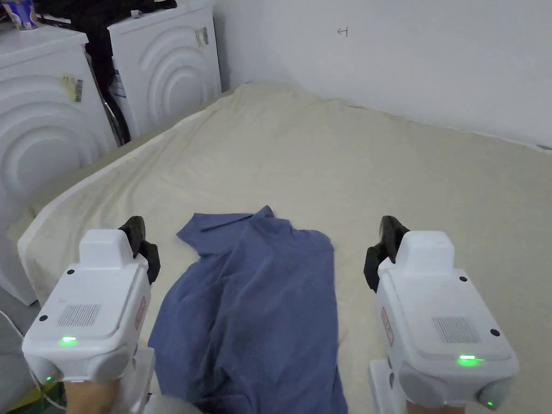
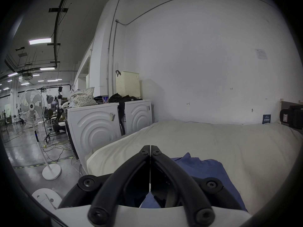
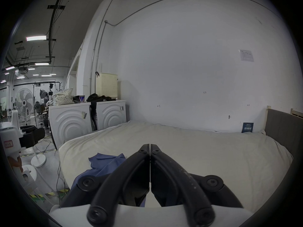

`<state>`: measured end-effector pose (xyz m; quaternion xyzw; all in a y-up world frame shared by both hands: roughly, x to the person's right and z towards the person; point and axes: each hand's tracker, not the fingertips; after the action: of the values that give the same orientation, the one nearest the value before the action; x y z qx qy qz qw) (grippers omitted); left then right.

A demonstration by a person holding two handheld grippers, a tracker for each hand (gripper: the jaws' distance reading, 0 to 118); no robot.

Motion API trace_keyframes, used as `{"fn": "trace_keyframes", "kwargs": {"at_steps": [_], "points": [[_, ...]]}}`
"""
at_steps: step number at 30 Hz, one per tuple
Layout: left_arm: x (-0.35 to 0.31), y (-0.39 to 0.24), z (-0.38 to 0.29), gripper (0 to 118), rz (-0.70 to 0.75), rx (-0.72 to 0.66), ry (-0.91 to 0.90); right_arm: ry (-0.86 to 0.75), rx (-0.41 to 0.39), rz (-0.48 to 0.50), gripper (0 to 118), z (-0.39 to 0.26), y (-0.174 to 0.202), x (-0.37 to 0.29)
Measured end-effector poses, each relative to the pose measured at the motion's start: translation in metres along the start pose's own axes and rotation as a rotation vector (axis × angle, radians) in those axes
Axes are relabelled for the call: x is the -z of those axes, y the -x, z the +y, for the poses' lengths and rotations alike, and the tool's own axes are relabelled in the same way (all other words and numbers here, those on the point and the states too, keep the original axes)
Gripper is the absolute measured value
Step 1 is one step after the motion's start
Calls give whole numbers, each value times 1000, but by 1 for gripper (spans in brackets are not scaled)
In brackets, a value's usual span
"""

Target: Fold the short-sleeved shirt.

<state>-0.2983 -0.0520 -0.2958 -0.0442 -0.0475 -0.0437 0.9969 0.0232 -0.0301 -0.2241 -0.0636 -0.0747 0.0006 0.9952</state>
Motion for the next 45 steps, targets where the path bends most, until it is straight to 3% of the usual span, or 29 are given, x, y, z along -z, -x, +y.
{"fn": "trace_keyframes", "kwargs": {"at_steps": [4, 6, 8, 10, 11, 12, 17, 20, 23, 25, 28, 30, 34, 38, 45], "points": [[14, -7, -3, 3, -72, -33, 106, 15, 1, -6, 2, -3, -4, -2], [28, -14, -7, 16, -121, -56, 191, 21, 3, -17, 2, -4, -10, -3], [42, -27, -13, 49, -165, -83, 279, 25, 1, -35, 2, -5, -18, -5], [59, -38, -22, 98, -208, -102, 381, 29, -4, -56, 2, -6, -27, -7], [66, -46, -30, 112, -211, -112, 413, 32, -6, -69, 2, -6, -32, -8], [72, -53, -35, 117, -218, -104, 451, 35, -6, -80, 2, -6, -37, -9], [110, -87, -75, 116, -241, -69, 636, 53, -3, -149, 2, -11, -65, -17], [130, -105, -102, 106, -258, -37, 724, 69, -4, -190, 2, -15, -81, -23], [145, -119, -128, 78, -270, 8, 822, 90, -5, -234, 2, -22, -97, -28], [148, -125, -140, 41, -267, 14, 883, 104, 1, -261, 2, -26, -107, -32], [141, -129, -141, 33, -281, -8, 844, 125, 14, -289, 2, -32, -120, -38], [139, -130, -138, 11, -303, -3, 846, 135, 18, -303, 2, -34, -127, -43], [133, -125, -119, 7, -323, -49, 810, 140, 11, -319, 2, -35, -138, -57], [110, -123, -66, 7, -467, -110, 677, 120, 16, -340, 2, -30, -150, -73], [77, -183, 39, 7, -685, -104, 475, 68, 12, -393, 2, -19, -172, -109]]}}
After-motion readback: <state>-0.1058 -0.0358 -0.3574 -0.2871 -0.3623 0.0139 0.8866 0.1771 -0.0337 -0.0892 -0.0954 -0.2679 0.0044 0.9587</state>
